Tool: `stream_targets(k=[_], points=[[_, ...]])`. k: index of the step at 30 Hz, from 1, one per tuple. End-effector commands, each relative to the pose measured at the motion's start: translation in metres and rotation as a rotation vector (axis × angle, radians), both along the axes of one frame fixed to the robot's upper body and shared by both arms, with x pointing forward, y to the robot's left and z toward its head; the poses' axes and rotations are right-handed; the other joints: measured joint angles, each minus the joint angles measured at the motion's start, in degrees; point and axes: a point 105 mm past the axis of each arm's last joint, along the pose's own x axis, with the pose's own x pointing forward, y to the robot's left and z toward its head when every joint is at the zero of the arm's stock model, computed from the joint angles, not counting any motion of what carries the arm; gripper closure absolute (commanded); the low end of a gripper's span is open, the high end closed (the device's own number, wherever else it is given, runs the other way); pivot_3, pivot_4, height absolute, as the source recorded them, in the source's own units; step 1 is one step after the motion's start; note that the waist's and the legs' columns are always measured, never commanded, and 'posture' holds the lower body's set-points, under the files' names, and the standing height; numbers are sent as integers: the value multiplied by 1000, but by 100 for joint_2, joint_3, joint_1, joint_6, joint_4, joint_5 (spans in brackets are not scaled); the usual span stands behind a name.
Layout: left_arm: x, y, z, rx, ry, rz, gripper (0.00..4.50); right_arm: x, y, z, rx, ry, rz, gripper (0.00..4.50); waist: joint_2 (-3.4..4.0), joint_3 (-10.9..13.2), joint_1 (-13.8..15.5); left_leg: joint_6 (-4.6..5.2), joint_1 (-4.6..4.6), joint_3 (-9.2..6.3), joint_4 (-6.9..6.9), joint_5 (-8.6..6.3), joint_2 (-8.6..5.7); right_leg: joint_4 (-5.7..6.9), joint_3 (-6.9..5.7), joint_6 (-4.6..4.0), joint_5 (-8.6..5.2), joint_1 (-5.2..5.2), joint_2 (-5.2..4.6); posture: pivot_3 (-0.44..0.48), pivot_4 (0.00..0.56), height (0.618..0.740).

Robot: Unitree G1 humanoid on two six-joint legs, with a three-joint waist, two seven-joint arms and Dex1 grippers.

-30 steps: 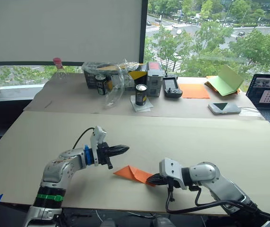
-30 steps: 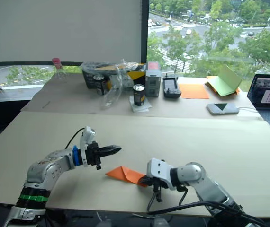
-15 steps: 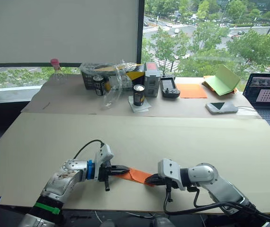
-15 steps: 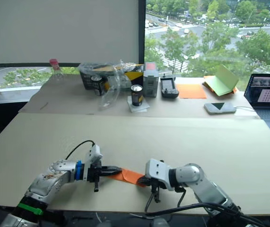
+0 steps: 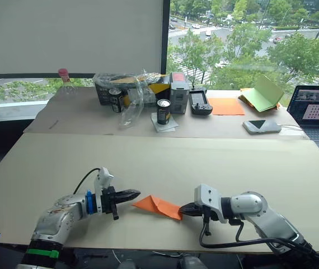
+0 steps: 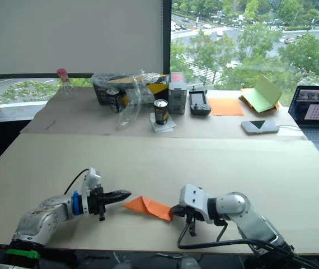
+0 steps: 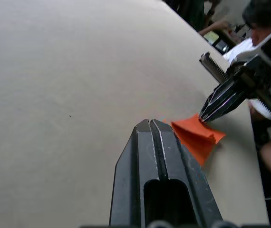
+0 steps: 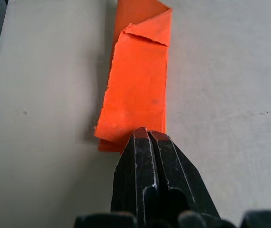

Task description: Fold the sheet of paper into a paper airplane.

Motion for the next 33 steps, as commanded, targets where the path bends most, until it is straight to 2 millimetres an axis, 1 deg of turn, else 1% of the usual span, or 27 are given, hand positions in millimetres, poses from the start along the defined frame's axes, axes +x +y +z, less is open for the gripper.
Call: stream_targets(k=[1,3,5,7,8,9,12,17,20,23,25,28,31,33], points=[[0,5,38,-48,-58,-29,4500,5,1,44,122,-33,-12,4486,1,6,-7,0,-8,1,2,0,-1,-1,2,0,1,-5,-1,0,150,732],[-3,7,48,-23,-69,-55,4500,7,0,67,189,-64,-8,4486,1,9,-16,0,-20,2,1,0,-3,-4,3,-1,2,-15,-3,0,150,732],[-7,9,52,52,-89,-96,4500,8,-3,90,224,-84,-2,4486,1,14,-37,0,-40,3,1,0,-2,-2,5,-4,4,-37,-2,0,150,732],[-10,10,49,138,-108,-127,4500,6,-2,101,229,-67,10,4486,2,15,-29,0,-56,5,0,0,-2,7,8,-14,10,-64,-2,0,150,732],[-10,11,47,181,-118,-131,4500,4,-1,102,219,-52,21,4486,2,15,-22,0,-66,5,0,0,-2,13,8,-38,24,-78,-2,0,150,732],[-9,11,44,226,-127,-133,4500,2,1,103,209,-39,33,4486,2,15,-19,0,-66,4,-2,0,-2,14,7,-44,27,-80,-1,0,150,732],[-12,10,36,318,-151,-171,4500,-10,15,94,161,47,71,4486,3,18,-10,0,-68,5,-5,0,-1,15,6,-47,26,-83,0,0,150,732],[-18,2,36,297,-149,-191,4500,-13,30,71,103,87,72,4486,0,21,-14,0,-73,9,-2,0,-2,11,8,-38,21,-85,-2,0,150,732],[-21,1,34,297,-141,-191,4500,-17,37,65,96,128,92,4486,1,22,-16,0,-74,9,-3,0,-1,12,8,-35,19,-87,-1,0,150,732],[-24,2,30,290,-115,-181,4500,-21,45,55,85,157,106,4486,1,22,-26,0,-73,9,-3,0,-1,13,8,-36,20,-87,-1,0,150,732],[-26,2,29,285,-106,-179,4500,-16,49,53,91,146,80,4486,1,22,-29,0,-73,9,-3,0,1,15,8,-37,20,-90,1,0,150,732],[-26,3,29,281,-105,-170,4500,-2,46,52,66,113,26,4486,1,22,-23,0,-73,9,1,0,0,19,8,-37,20,-89,0,0,150,732],[-27,3,25,293,-106,-163,4500,19,40,51,33,52,-49,4486,1,22,-23,0,-72,10,4,0,-1,19,9,-37,21,-88,-1,0,150,732],[-28,2,23,297,-107,-164,4500,33,37,54,24,9,-101,4486,1,22,-23,0,-72,10,4,0,0,19,8,-41,23,-89,1,0,150,732]])
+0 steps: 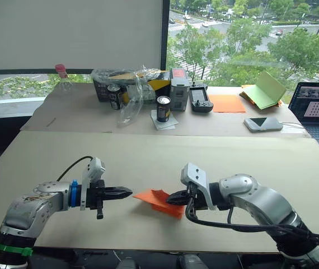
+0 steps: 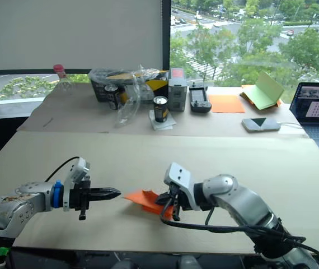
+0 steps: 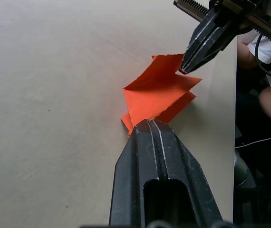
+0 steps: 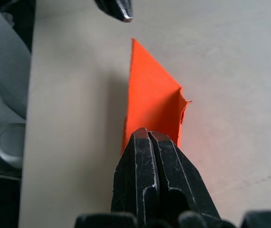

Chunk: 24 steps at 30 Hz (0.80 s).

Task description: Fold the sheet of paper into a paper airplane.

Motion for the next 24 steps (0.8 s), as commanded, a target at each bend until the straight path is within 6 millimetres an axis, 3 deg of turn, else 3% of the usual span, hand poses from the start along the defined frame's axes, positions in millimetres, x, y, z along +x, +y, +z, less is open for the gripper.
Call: stream_targets(k=[1,4,9,12,15,19,22,24], points=[[-1,-5,7,-4,-54,-18,4500,22,-4,17,-2,-116,-58,4486,0,0,0,0,0,0,-1,0,0,1,0,-4,2,-1,0,0,150,732],[0,-7,7,-4,-55,-23,4500,36,-11,30,12,-150,-93,4486,0,0,0,0,-1,0,-1,0,-1,2,0,-11,6,-1,-1,0,150,732],[0,-7,6,-2,-55,-27,4500,29,-17,53,90,-157,-82,4486,0,0,8,0,-2,-2,-1,0,-1,2,-1,-13,8,0,-1,0,150,732],[0,-6,5,3,-55,-28,4500,17,-13,53,111,-87,-59,4486,0,0,5,0,-2,-1,-1,0,-1,2,-1,-14,8,0,0,0,150,732],[1,-6,4,13,-61,-28,4500,6,-1,36,20,-127,-66,4486,1,0,-3,0,0,-2,-1,0,0,5,-1,-14,8,0,0,0,150,732],[7,-5,-2,59,-93,-10,4500,-9,16,26,19,-78,2,3281,1,0,-11,0,0,-1,-1,0,0,7,0,-14,8,-3,0,0,150,732],[7,-4,-2,68,-99,-16,4500,-6,16,20,-38,-116,11,2250,1,0,-2,1,0,-1,2,0,-2,7,0,-13,8,0,-1,0,150,732],[7,-3,-3,74,-104,-14,4500,-7,17,17,-40,-79,11,2250,0,0,3,0,0,0,2,0,-2,7,0,-13,8,0,-2,0,150,732]])
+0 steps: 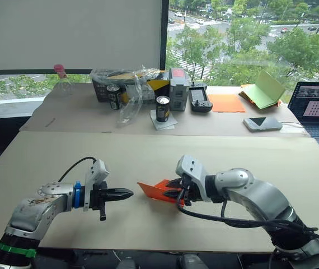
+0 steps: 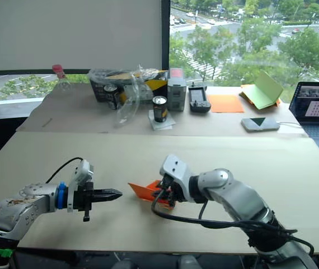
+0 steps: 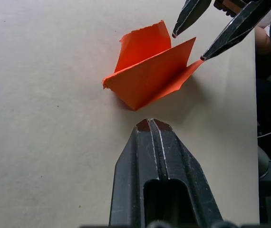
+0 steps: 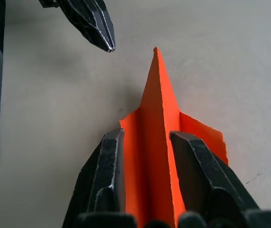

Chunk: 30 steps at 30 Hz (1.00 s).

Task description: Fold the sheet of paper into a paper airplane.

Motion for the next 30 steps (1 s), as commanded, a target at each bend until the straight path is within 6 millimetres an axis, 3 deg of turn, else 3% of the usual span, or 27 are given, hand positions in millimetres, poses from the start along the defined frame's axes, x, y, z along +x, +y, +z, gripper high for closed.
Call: stream_targets(k=[1,18,21,25,30], points=[[1,0,5,11,-44,-15,4500,-1,3,6,8,16,17,2250,0,0,1,0,0,0,0,0,0,0,0,0,0,0,0,0,150,732],[1,0,3,21,-52,-7,4500,17,3,-8,-22,72,-64,2250,0,0,-4,0,0,-1,0,0,1,2,-1,-2,1,-1,1,0,150,732],[1,0,3,24,-52,-10,4500,18,2,-13,-61,36,-54,3065,0,0,-4,0,1,-1,0,0,1,2,-1,-3,2,-1,2,0,150,732],[2,-1,2,25,-51,-13,4500,20,6,-2,-32,-8,-45,4393,0,0,-7,0,1,-1,0,0,2,3,-1,-3,2,-2,2,0,150,732],[3,-2,2,28,-53,-15,4500,30,-8,15,6,-26,-87,4487,0,0,-3,0,0,-1,0,0,1,3,-1,-3,2,-1,1,0,150,732]])
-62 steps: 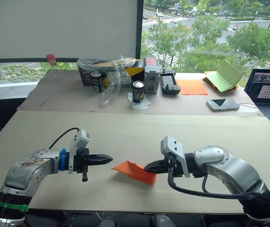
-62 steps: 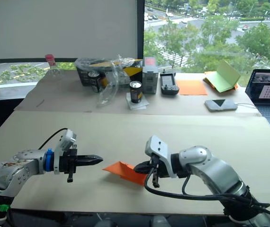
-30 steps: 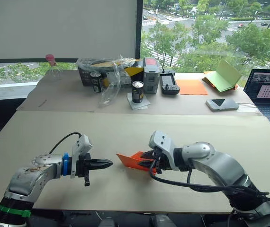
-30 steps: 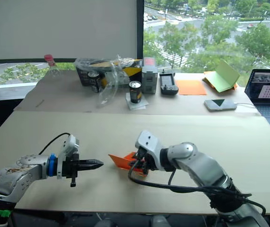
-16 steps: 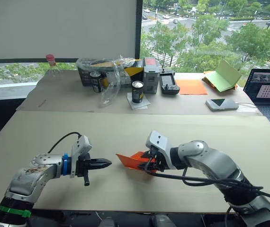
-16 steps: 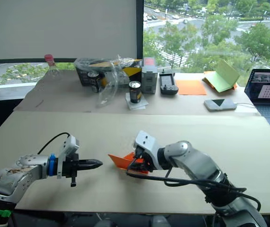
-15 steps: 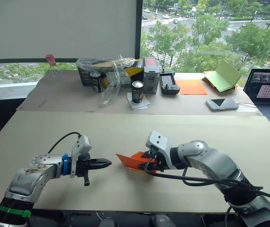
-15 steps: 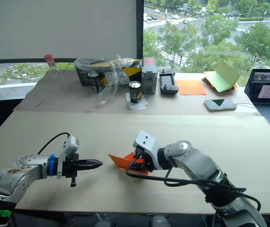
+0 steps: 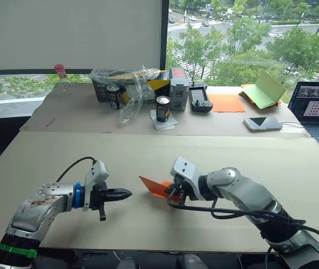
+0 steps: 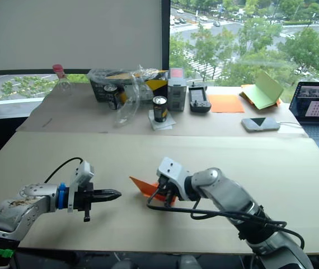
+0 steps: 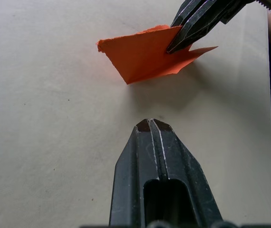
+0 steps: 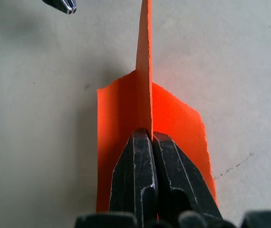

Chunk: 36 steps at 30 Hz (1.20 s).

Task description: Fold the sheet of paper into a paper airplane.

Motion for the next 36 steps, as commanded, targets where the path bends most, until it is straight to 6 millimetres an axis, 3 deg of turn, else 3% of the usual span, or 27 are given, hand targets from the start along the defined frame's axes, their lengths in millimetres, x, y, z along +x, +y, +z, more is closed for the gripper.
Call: stream_targets(k=[1,3,6,8,11,14,17,24,32,36], points=[[2,-4,5,-5,-35,-20,4500,21,-19,37,67,-92,-76,4487,0,0,1,0,0,0,0,0,-1,0,0,0,0,0,0,0,150,732],[3,-5,4,-9,-37,-19,4500,59,-64,52,78,-128,-309,4487,0,0,2,0,0,1,1,0,-1,0,0,0,1,1,-1,0,150,732],[3,-8,3,-16,-39,-20,4500,90,-110,64,75,-183,-537,4487,0,0,52,0,1,2,6,1,-5,-2,0,-5,6,6,-4,0,150,732],[3,-11,4,-33,-38,-30,4500,115,-152,77,59,-262,-738,4487,-1,0,31,0,1,3,5,1,-3,-2,0,-5,6,4,-2,0,150,732],[4,-15,4,-44,-46,-45,4500,137,-199,94,61,-337,-945,4487,2,1,-11,0,-1,6,-1,1,-3,-1,3,-7,7,-2,-2,0,150,732],[10,-18,6,-48,-68,-47,4500,150,-227,96,96,-336,-1091,4487,6,4,-28,0,-1,11,-3,1,-4,-1,9,-11,10,-4,-2,0,150,732],[13,-20,7,-51,-78,-46,4500,158,-228,86,224,-234,-1159,4487,6,4,-59,0,2,11,-5,1,-2,-1,10,-13,11,-2,0,0,150,732],[12,-22,5,-55,-82,-38,4500,156,-247,52,153,-192,-1236,4487,10,6,-120,0,-4,10,-5,1,-8,-1,12,-12,12,-1,-5,0,150,732],[12,-21,2,-43,-89,-29,4500,153,-251,42,163,-166,-1257,4487,11,6,-159,0,1,9,-5,1,-6,2,14,-10,13,0,-2,0,150,732],[14,-21,2,-38,-94,-24,4500,156,-250,58,212,-201,-1236,3251,13,7,-151,0,1,10,-5,1,-8,2,14,-10,13,0,-3,0,150,732]])
